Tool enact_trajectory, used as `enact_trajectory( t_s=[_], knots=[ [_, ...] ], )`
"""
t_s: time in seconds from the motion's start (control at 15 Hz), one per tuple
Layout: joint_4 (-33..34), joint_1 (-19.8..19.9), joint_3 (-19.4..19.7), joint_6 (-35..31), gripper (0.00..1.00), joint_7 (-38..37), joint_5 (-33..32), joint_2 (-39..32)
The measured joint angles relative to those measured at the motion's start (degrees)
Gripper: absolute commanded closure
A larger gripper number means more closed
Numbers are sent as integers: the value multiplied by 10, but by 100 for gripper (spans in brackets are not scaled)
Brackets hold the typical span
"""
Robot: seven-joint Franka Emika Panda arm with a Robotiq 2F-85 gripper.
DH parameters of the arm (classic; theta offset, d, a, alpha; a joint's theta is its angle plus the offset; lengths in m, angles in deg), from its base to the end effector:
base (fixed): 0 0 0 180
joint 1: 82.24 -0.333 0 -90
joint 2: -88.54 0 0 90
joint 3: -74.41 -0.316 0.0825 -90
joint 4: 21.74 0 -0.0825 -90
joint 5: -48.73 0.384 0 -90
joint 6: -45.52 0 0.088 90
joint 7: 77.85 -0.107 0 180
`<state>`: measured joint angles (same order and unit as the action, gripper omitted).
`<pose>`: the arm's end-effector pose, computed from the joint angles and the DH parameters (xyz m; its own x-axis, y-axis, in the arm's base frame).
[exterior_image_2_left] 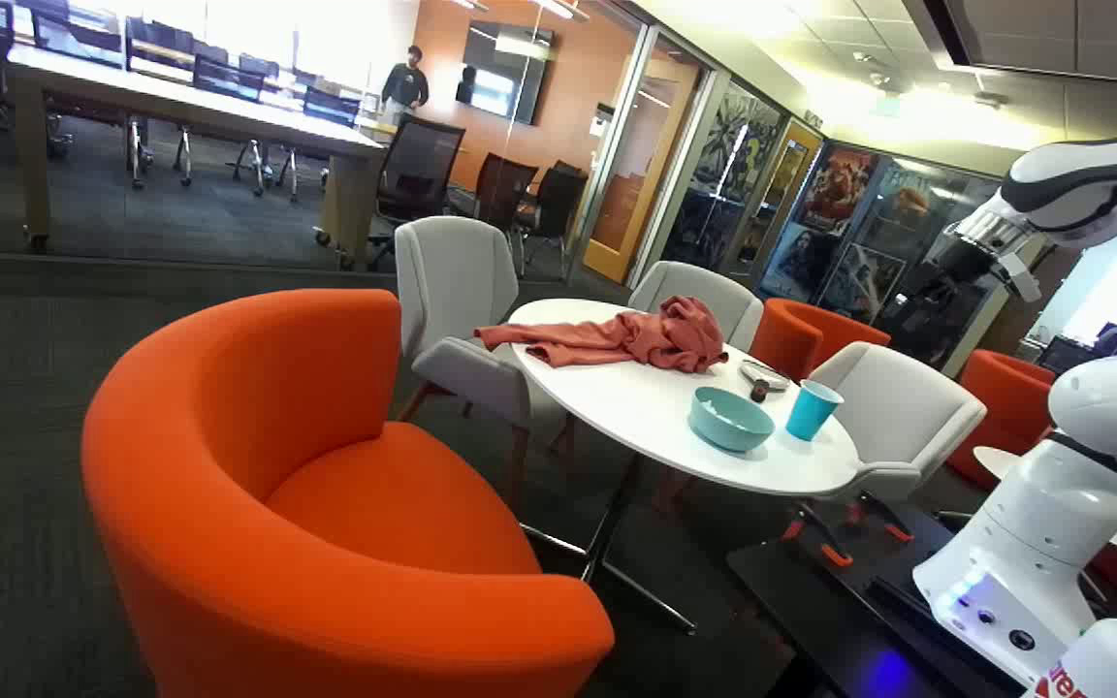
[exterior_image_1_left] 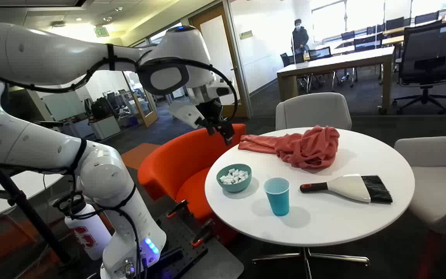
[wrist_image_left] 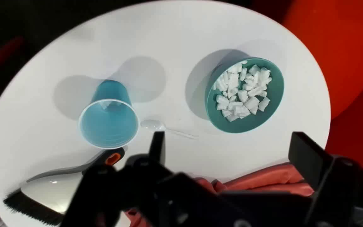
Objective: Pick up the spoon from the table and use it to mix the objects in the light blue bowl
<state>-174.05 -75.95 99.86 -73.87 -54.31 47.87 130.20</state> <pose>0.2992 -0.1849 0.4505 0.9773 -0.0692 0.2004 -0.0262 -0.9774 -0.2099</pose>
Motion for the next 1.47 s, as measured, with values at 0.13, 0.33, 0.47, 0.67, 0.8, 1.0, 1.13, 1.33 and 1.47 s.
enact_trajectory(
  t_s=[0.13,0.33,0.47,0.67,0.8,1.0,1.13,1.33,1.47],
  knots=[
    [0,0,0,0,0,0,0,0],
    [0,-2,-4,-2,0,10,0,-1],
    [0,-10,-9,-20,0,34,0,-10],
    [2,-31,-22,-76,0,77,-12,-41],
    [4,-46,-27,-117,0,112,-23,-73],
    [17,-57,-29,-146,0,147,-20,-127],
    [16,-53,-32,-146,0,147,-20,-129],
    [16,-52,-33,-146,0,147,-20,-123],
    [16,-52,-33,-146,0,147,-17,-125]
  ],
)
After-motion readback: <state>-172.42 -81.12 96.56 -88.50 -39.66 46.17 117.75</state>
